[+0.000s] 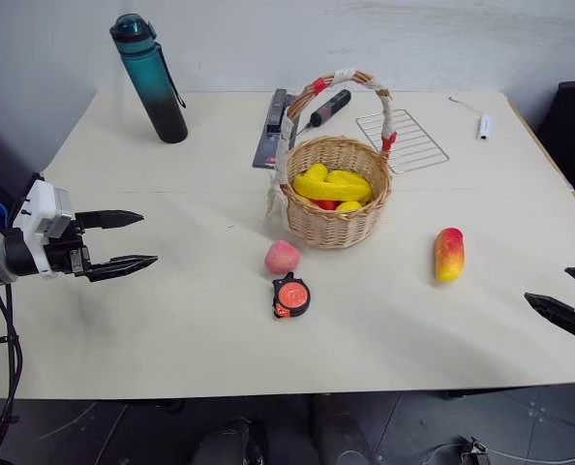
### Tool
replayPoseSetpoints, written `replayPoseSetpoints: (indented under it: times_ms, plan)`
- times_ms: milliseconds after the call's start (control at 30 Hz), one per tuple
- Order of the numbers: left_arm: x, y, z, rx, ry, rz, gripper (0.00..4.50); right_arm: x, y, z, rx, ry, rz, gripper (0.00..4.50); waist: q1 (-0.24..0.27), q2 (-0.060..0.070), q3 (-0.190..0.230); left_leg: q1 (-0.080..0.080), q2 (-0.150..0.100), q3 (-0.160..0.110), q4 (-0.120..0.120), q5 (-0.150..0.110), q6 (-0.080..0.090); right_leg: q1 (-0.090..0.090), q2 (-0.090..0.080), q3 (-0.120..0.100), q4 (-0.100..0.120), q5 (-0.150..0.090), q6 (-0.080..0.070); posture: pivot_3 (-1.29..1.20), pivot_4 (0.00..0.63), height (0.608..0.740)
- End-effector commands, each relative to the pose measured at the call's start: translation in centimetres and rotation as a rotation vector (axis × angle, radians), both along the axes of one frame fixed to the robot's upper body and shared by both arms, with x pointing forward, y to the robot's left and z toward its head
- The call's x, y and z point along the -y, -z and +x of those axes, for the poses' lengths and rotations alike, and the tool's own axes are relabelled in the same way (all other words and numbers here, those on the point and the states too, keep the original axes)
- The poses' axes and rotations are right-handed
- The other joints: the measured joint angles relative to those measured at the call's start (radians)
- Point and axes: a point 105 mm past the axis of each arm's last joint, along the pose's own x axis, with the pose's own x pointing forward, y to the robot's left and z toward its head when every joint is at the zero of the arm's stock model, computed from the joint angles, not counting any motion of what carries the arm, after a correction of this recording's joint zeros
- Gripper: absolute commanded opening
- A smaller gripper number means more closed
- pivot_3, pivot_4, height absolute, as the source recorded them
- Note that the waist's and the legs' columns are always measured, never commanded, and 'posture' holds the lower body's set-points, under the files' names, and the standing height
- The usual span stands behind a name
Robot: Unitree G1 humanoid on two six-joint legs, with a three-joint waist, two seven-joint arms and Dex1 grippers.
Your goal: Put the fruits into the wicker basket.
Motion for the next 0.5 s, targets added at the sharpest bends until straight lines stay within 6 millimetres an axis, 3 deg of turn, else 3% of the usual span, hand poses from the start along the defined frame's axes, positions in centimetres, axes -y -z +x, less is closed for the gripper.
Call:
replayPoseSetpoints:
  times_ms: [33,200,500]
  plan:
    - [-0.09,-0.19,-0.85,0.015,0.037,0.069,4.48,0.07,-0.57,0.08,0.025,-0.007,-0.036,4.5,-0.001,0.0,0.0,0.0,0.0,0.0,0.0,0.0,0.0,0.0,0.0,0.0,0.0,0.0,0.0,0.0,0.15,0.74]
    - [-0.31,0.56,-0.51,0.012,0.003,0.102,4.48,0.3,-0.55,0.16,0.031,-0.002,-0.036,4.5,0.0,0.0,0.0,0.0,0.0,-0.001,0.001,0.0,0.0,0.0,0.0,0.0,0.0,0.0,-0.001,0.0,0.15,0.74]
    - [-0.23,-0.1,-0.01,0.039,-0.014,0.082,4.48,0.73,-0.21,0.11,0.024,0.009,-0.053,4.5,-0.001,0.0,0.0,0.0,0.0,-0.001,0.001,0.0,0.0,0.001,0.0,-0.001,0.0,0.0,0.0,0.0,0.15,0.74]
